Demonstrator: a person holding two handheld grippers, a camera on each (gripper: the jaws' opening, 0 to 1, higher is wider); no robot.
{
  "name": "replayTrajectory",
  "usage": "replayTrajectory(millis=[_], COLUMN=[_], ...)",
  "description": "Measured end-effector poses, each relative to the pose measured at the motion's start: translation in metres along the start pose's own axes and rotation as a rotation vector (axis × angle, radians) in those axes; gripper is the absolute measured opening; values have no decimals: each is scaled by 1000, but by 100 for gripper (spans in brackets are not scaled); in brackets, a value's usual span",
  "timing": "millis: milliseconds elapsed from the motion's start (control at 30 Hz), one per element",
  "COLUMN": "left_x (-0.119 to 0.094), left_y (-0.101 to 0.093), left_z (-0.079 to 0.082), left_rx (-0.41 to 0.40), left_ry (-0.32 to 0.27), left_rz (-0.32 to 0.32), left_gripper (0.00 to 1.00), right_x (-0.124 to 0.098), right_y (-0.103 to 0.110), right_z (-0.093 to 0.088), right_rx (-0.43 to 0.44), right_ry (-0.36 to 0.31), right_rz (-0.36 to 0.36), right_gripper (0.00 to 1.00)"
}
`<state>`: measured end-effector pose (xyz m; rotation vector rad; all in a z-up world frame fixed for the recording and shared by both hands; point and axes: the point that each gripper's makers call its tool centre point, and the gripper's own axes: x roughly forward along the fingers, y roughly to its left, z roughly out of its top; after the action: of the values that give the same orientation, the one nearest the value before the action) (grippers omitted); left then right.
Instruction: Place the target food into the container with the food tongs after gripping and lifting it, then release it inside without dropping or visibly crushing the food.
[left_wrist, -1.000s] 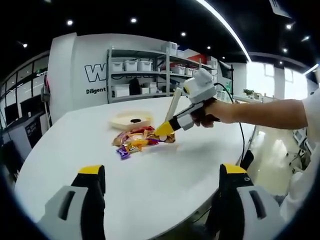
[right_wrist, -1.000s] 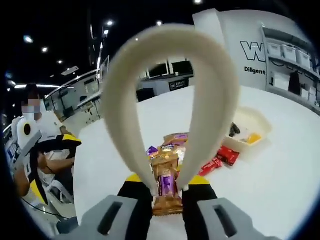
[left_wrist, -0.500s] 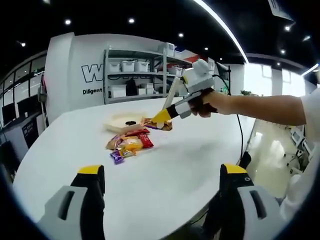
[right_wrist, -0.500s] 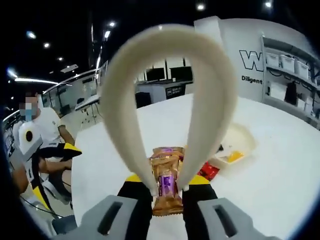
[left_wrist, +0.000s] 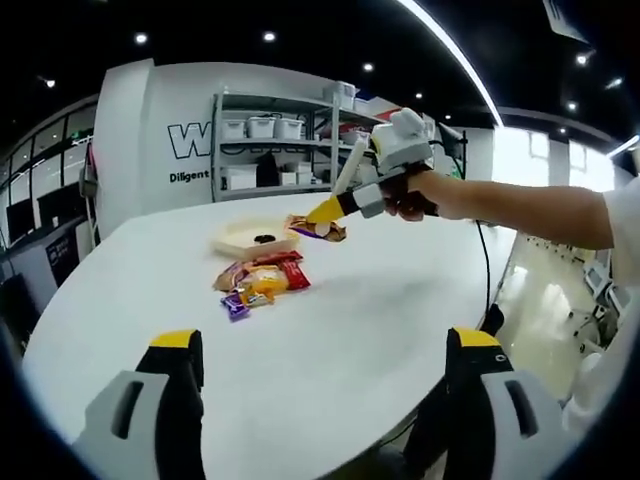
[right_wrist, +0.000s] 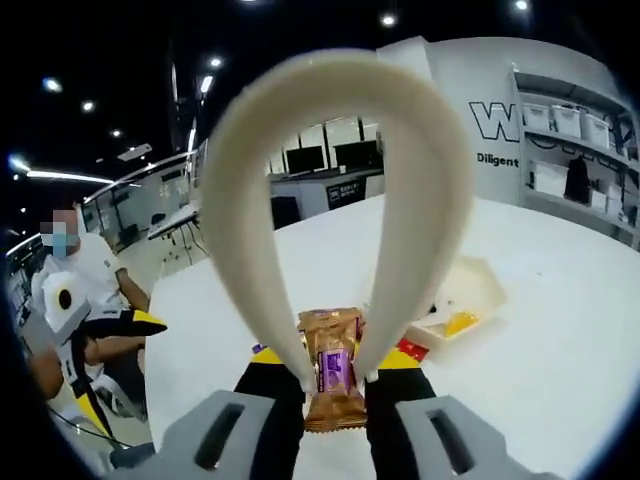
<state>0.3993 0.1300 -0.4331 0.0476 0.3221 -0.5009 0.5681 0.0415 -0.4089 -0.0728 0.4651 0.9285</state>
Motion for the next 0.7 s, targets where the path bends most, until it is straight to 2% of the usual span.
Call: replayTrajectory(millis=[267, 467, 533, 700], left_x=[0, -1, 1, 8], left_y=[3, 5, 5, 12], left_z=[1, 2, 0, -6], left_rx=[5, 0, 4, -12], left_ry=[-5, -19, -15, -6], left_rz=[9, 11, 8, 3], left_gripper=[99, 99, 99, 98], right_x=[0, 1, 3, 14], right_y=[-15, -42, -44, -60], right_z=[7, 15, 17, 23], right_rx=[4, 83, 110, 129], right_ry=[-3, -39, -45, -54], right_rz=[-28, -68, -58, -90], right_gripper=[16, 16, 16, 16])
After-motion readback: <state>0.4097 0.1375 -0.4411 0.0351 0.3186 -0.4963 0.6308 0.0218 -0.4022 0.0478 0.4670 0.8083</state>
